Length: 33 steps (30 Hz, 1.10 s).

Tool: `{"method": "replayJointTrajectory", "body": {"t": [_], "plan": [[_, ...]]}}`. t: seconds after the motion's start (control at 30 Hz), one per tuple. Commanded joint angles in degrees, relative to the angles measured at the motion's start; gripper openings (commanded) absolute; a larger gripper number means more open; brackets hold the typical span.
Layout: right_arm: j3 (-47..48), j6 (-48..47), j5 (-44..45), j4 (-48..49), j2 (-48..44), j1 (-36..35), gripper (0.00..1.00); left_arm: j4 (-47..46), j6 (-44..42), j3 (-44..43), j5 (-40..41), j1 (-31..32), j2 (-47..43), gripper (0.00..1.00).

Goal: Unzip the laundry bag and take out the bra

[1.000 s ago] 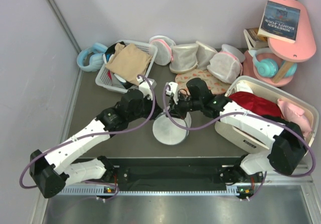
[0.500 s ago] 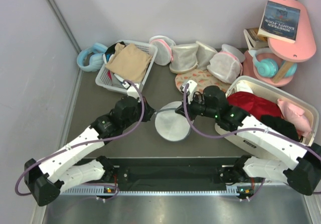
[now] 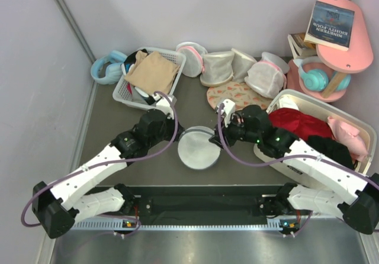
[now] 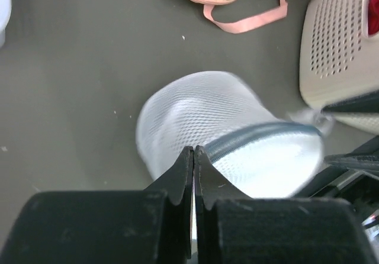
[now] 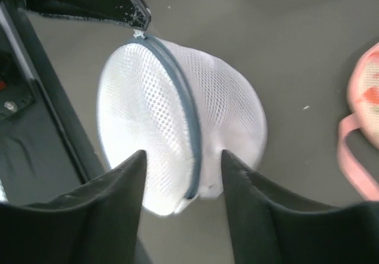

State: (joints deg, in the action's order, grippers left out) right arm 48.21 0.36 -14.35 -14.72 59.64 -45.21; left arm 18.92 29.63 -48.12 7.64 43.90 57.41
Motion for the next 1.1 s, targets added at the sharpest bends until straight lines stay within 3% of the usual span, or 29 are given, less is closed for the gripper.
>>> {"method": "replayJointTrajectory", "body": {"t": [0.0,0.2,0.5,0.7,0.8,0.83,0.9,0.93,0.97,1.07], "plan": [[7.51,-6.15,1.33,-3.12,1.44,-0.23,0.59,-3.54,-10.72,-5.57,-7.28,-0.57,2.44,0.0],[9.36,-10.2,-0.05,1.7,3.38,-0.32,0.73,-1.95,-14.68,-8.48,-13.96,-0.57,5.35,0.0],[9.45,-14.51,-9.01,9.26,9.88,-0.05,0.74,-1.52,-15.74,-9.63,-18.1,-0.66,5.7,0.0],[12.09,-16.09,-12.89,7.95,14.98,-0.05,0.73,-0.37,-16.44,-10.42,-17.92,-0.66,5.44,0.0],[12.0,-16.36,-13.68,8.04,16.38,-0.05,0.62,-0.46,-16.09,-10.24,-17.84,-0.75,5.0,0.0],[12.52,-16.18,-13.69,7.43,17.08,-0.05,0.47,-0.46,-15.92,-10.15,-17.49,-0.75,4.82,0.0],[13.14,-14.69,-13.17,6.55,17.97,0.12,0.3,-0.55,-15.22,-9.54,-16.26,-0.75,4.38,0.0],[14.19,-14.25,-13.16,5.85,19.01,0.12,0.08,-0.55,-14.6,-9.19,-14.95,-0.75,3.86,0.0],[14.81,-13.29,-13.16,3.41,19.72,0.3,0.0,-0.46,-13.38,-8.4,-12.67,-0.75,3.68,0.0],[15.6,-10.83,-12.99,1.63,20.87,0.65,0.0,-0.72,-10.39,-5.69,-8.44,-1.01,1.84,0.0]]}}
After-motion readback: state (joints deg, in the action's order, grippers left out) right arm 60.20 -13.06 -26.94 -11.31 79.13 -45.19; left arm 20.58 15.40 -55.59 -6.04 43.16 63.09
